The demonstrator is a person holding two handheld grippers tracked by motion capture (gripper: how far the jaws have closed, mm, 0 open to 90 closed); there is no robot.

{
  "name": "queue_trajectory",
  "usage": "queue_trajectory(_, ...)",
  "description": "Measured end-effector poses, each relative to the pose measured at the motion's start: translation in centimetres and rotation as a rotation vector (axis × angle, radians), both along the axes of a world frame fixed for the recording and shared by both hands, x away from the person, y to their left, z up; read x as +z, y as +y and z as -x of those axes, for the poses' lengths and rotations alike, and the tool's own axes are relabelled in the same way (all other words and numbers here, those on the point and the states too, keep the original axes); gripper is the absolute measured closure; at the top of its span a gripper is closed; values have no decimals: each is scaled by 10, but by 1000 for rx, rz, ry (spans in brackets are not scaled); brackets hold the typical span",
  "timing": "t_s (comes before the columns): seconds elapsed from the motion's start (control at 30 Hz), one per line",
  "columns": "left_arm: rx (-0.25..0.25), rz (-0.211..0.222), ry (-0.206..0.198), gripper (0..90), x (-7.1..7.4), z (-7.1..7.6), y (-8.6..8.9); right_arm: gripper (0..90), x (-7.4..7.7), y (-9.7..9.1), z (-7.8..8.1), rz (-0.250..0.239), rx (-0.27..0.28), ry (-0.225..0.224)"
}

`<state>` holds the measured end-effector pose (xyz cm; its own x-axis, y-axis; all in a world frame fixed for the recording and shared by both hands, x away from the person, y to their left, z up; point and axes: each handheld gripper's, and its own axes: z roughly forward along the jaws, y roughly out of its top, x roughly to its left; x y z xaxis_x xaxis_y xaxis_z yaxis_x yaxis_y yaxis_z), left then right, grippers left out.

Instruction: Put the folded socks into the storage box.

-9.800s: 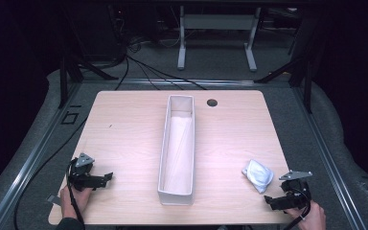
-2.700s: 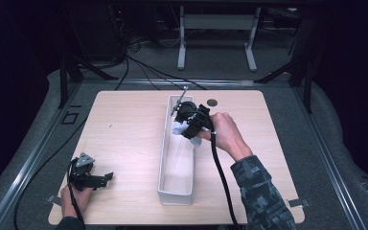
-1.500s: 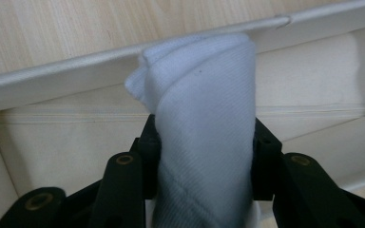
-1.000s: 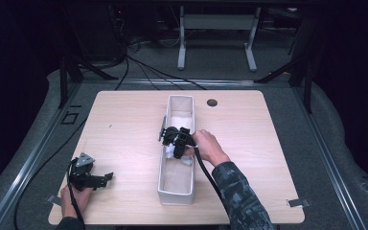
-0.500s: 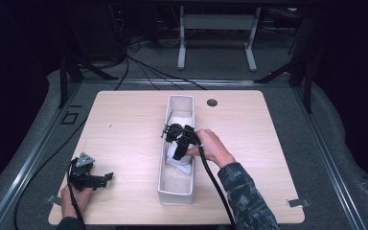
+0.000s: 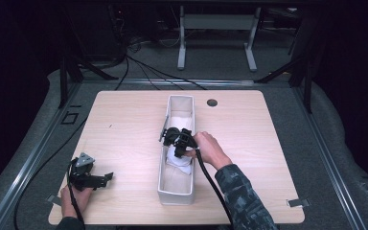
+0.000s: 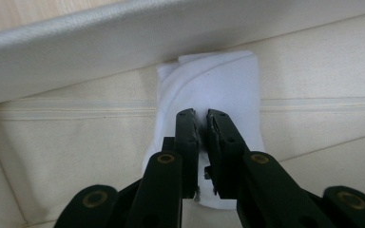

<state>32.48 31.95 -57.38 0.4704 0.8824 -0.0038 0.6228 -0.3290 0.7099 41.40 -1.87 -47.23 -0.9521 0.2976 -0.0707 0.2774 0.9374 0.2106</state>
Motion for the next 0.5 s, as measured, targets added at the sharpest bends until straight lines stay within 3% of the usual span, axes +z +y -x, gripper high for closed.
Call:
queue_trajectory(0.03,0,0,0,1,0,0,0,834,-5,5,1,28,3,-6)
queue_trajectory(0.27,-1,0,0,1,0,0,0,820,-12,10,4,51,11,-23)
queue_trajectory(0.37,-1,-1,0,1,0,0,0,692,-5,3,3,-27,-9,-7)
queue_trajectory(0.4,-1,-1,0,1,0,0,0,692,-5,3,3,-27,-9,-7)
queue_trajectory(0.43,-1,-1,0,1,0,0,0,574,1,-1,4,-62,-14,1)
queue_trajectory(0.5,-1,0,0,1,0,0,0,541,3,-2,4,-74,-18,0)
